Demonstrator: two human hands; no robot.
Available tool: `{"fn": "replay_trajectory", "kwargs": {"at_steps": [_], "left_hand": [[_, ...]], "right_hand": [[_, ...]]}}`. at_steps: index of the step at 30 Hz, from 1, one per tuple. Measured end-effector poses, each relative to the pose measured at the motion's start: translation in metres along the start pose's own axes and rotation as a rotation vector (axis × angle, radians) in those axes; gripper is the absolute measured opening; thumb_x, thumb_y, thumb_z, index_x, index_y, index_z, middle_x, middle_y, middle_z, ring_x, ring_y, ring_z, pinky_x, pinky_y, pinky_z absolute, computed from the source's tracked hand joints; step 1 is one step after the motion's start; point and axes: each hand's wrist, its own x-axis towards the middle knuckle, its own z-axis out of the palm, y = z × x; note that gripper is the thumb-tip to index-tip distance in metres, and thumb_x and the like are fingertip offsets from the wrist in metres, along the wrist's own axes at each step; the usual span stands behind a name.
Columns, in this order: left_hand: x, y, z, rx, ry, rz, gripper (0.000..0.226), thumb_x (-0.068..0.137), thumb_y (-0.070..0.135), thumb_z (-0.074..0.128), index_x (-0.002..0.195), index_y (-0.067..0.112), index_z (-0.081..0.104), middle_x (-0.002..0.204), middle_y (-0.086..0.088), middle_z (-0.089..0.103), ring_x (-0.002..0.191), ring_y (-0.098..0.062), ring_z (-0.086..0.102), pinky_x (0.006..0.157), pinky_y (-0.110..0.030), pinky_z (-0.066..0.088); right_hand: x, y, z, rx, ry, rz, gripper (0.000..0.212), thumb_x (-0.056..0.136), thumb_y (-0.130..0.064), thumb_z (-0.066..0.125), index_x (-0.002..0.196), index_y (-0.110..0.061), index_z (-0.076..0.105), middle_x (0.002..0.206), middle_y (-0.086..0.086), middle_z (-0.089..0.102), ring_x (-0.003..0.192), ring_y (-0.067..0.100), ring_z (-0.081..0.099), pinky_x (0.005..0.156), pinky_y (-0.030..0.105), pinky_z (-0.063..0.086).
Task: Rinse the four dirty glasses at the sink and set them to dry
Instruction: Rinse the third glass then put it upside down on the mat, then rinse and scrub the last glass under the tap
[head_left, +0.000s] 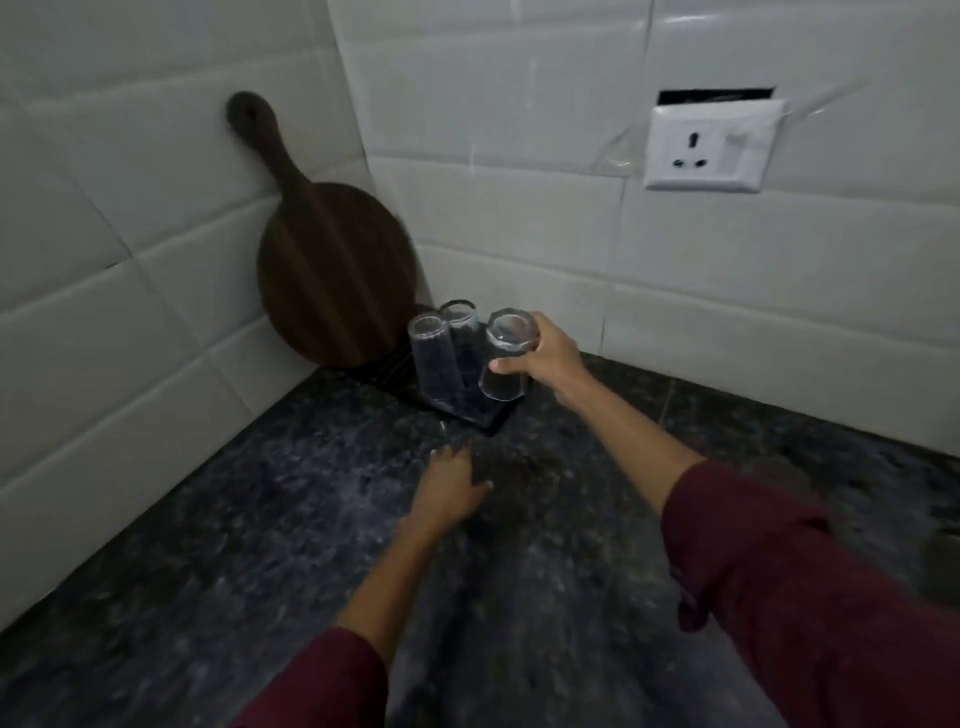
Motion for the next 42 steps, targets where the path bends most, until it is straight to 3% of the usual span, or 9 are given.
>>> {"fn": "replay_trajectory", "kwargs": {"at_steps": [4, 9, 14, 17, 21, 28, 33, 38, 42], "left_hand": [[0.009, -0.025, 0.004, 0.083, -0.166, 0.018, 0.078, 0.09, 0.044, 0.056, 0.15, 0.009, 0.02, 0.158, -0.02, 0.013, 0.145, -0.039, 0.012, 0.117, -0.049, 0.02], [0.011, -0.025, 0.002, 0.114, -0.277, 0.006, 0.075, 0.095, 0.044, 0.049, 0.151, 0.007, 0.015, 0.16, -0.02, 0.004, 0.146, -0.041, 0.003, 0.116, -0.052, 0.022], [0.012, -0.017, 0.005, 0.086, -0.263, 0.022, 0.073, 0.094, 0.044, 0.05, 0.15, 0.008, 0.019, 0.159, -0.02, 0.011, 0.146, -0.041, 0.007, 0.115, -0.051, 0.024], [0.011, 0.003, 0.009, 0.024, -0.192, 0.078, 0.067, 0.092, 0.042, 0.054, 0.144, 0.006, 0.032, 0.151, -0.021, 0.029, 0.14, -0.04, 0.025, 0.112, -0.046, 0.031], [-0.003, 0.062, 0.017, -0.199, -0.075, 0.288, 0.054, 0.091, 0.031, 0.059, 0.136, 0.006, 0.044, 0.137, -0.014, 0.049, 0.128, -0.029, 0.046, 0.103, -0.029, 0.036], [-0.034, 0.192, 0.075, -0.548, -0.102, 0.513, 0.075, 0.079, 0.023, 0.076, 0.142, 0.01, 0.038, 0.133, 0.006, 0.046, 0.125, -0.007, 0.044, 0.094, -0.009, 0.03], [-0.031, 0.246, 0.12, -0.806, -0.104, 0.294, 0.114, 0.052, 0.048, 0.084, 0.145, 0.015, 0.028, 0.131, -0.005, 0.057, 0.118, -0.019, 0.056, 0.103, -0.035, 0.044], [-0.04, 0.279, 0.125, -0.794, 0.066, 0.231, 0.064, 0.065, 0.017, 0.086, 0.118, 0.01, 0.053, 0.102, -0.003, 0.064, 0.095, -0.024, 0.064, 0.081, -0.025, 0.046], [-0.061, 0.322, 0.121, -0.763, 0.056, 0.379, 0.06, 0.066, 0.014, 0.086, 0.117, 0.006, 0.056, 0.099, 0.0, 0.061, 0.088, -0.015, 0.058, 0.062, 0.0, 0.036]], "right_hand": [[0.023, 0.011, 0.043, -0.059, -0.086, 0.047, 0.073, 0.058, -0.017, 0.088, 0.123, -0.018, 0.055, 0.118, -0.004, 0.061, 0.111, 0.014, 0.054, 0.088, 0.024, 0.042], [0.036, 0.025, 0.06, -0.081, -0.103, 0.099, 0.072, 0.06, -0.013, 0.086, 0.124, -0.017, 0.054, 0.122, 0.003, 0.062, 0.115, 0.018, 0.055, 0.085, 0.02, 0.038], [0.039, 0.025, 0.056, -0.153, -0.162, 0.105, 0.088, 0.068, -0.021, 0.083, 0.142, -0.017, 0.034, 0.126, 0.008, 0.055, 0.118, 0.022, 0.051, 0.091, 0.025, 0.039], [0.029, 0.018, 0.039, -0.119, -0.203, 0.127, 0.098, 0.072, -0.016, 0.08, 0.148, -0.016, 0.019, 0.144, 0.007, 0.043, 0.131, 0.023, 0.042, 0.102, 0.029, 0.036], [-0.014, 0.013, -0.015, 0.004, -0.17, 0.079, 0.085, 0.076, -0.011, 0.076, 0.145, -0.013, 0.027, 0.147, 0.009, 0.04, 0.135, 0.021, 0.04, 0.106, 0.027, 0.035], [-0.141, 0.047, -0.166, 0.181, 0.183, 0.064, 0.042, 0.08, -0.002, 0.068, 0.12, -0.009, 0.056, 0.115, 0.008, 0.061, 0.107, 0.017, 0.059, 0.099, 0.03, 0.046], [-0.216, 0.093, -0.247, 0.234, 0.42, 0.187, 0.03, 0.085, 0.003, 0.06, 0.115, -0.002, 0.058, 0.112, 0.016, 0.063, 0.103, 0.02, 0.058, 0.093, 0.03, 0.047], [-0.248, 0.123, -0.304, 0.142, 0.633, 0.259, 0.031, 0.087, 0.0, 0.058, 0.118, -0.002, 0.057, 0.12, 0.019, 0.062, 0.1, 0.019, 0.058, 0.086, 0.026, 0.047], [-0.24, 0.127, -0.361, -0.262, 0.904, 0.343, 0.034, 0.086, -0.013, 0.058, 0.119, -0.006, 0.053, 0.113, 0.015, 0.065, 0.102, 0.031, 0.062, 0.085, 0.036, 0.047]]}}
